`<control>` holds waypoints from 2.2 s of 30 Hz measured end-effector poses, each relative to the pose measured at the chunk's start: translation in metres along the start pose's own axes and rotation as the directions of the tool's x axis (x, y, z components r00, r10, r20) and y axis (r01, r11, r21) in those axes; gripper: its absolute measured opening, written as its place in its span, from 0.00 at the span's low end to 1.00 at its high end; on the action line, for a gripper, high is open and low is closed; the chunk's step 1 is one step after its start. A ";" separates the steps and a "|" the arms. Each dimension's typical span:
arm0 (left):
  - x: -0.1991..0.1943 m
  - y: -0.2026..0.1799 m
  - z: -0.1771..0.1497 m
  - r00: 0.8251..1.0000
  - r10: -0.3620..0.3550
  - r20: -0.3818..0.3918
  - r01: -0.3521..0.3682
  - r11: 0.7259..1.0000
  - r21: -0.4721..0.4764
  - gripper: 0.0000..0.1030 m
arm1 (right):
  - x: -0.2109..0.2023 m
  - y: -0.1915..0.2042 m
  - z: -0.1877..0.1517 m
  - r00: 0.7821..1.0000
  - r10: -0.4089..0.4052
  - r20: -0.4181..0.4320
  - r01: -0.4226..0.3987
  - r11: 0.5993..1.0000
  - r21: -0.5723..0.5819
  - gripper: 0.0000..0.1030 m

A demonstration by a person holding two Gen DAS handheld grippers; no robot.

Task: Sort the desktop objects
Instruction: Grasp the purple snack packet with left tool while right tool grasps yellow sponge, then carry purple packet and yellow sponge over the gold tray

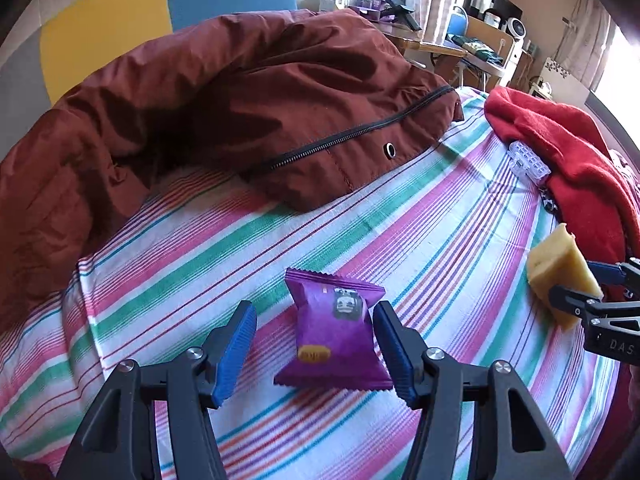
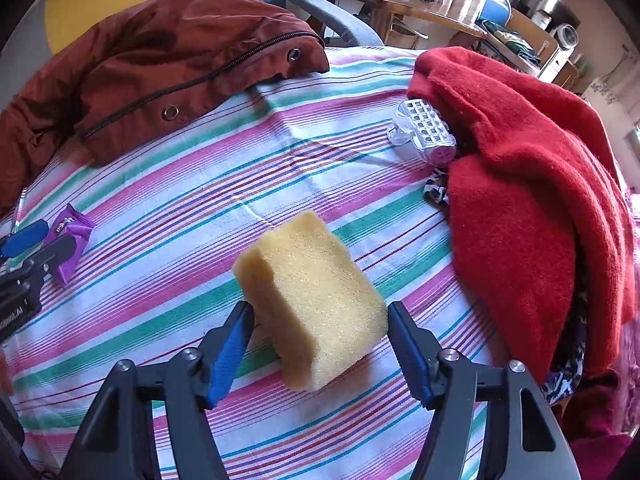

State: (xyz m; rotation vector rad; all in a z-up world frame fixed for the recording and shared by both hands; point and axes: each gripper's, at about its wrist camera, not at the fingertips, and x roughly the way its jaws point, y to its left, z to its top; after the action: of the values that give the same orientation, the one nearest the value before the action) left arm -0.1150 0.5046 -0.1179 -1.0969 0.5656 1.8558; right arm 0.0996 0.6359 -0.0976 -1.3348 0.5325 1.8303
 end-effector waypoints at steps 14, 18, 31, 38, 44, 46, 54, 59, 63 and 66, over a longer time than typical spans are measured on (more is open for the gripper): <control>-0.021 0.009 -0.045 1.000 -0.010 0.020 0.011 0.999 -0.040 0.37 | 0.005 0.006 -0.002 1.000 -0.011 -0.002 0.011 0.999 -0.051 0.56; -0.038 0.007 -0.073 1.000 0.005 0.026 -0.003 0.998 -0.061 0.36 | -0.005 0.015 0.001 0.997 0.069 0.036 -0.065 0.994 -0.089 0.56; -0.091 -0.004 -0.159 0.994 0.088 0.071 -0.075 0.983 -0.167 0.36 | -0.036 0.090 -0.033 0.928 0.373 0.005 -0.329 0.824 -0.460 0.56; -0.105 -0.008 -0.182 0.988 0.129 0.083 -0.114 0.979 -0.167 0.36 | -0.055 0.117 -0.062 0.912 0.410 -0.017 -0.350 0.755 -0.554 0.56; -0.113 -0.005 -0.191 0.987 0.130 0.090 -0.112 0.976 -0.187 0.36 | -0.051 0.129 -0.071 0.925 0.378 -0.031 -0.321 0.737 -0.594 0.56; -0.117 -0.003 -0.194 0.987 0.127 0.095 -0.107 0.975 -0.193 0.36 | -0.051 0.131 -0.074 0.929 0.369 -0.037 -0.316 0.734 -0.602 0.56; -0.142 0.005 -0.193 0.977 0.154 0.146 -0.120 0.969 -0.215 0.36 | -0.046 0.142 -0.088 0.954 0.296 -0.040 -0.251 0.721 -0.646 0.56; -0.166 0.009 -0.192 0.965 0.179 0.191 -0.135 0.965 -0.225 0.36 | -0.046 0.142 -0.089 0.956 0.290 -0.036 -0.243 0.722 -0.647 0.56; -0.187 0.012 -0.191 0.953 0.205 0.224 -0.152 0.961 -0.232 0.36 | -0.048 0.144 -0.091 0.957 0.289 -0.033 -0.239 0.718 -0.654 0.55; -0.203 0.014 -0.192 0.943 0.229 0.242 -0.170 0.955 -0.243 0.36 | -0.047 0.144 -0.091 0.957 0.289 -0.032 -0.238 0.718 -0.654 0.55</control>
State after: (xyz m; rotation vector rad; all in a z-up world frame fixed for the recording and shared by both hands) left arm 0.0054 0.2646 -0.0411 -0.9306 0.3295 2.2453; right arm 0.0458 0.4676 -0.1027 -1.6946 0.0128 2.4318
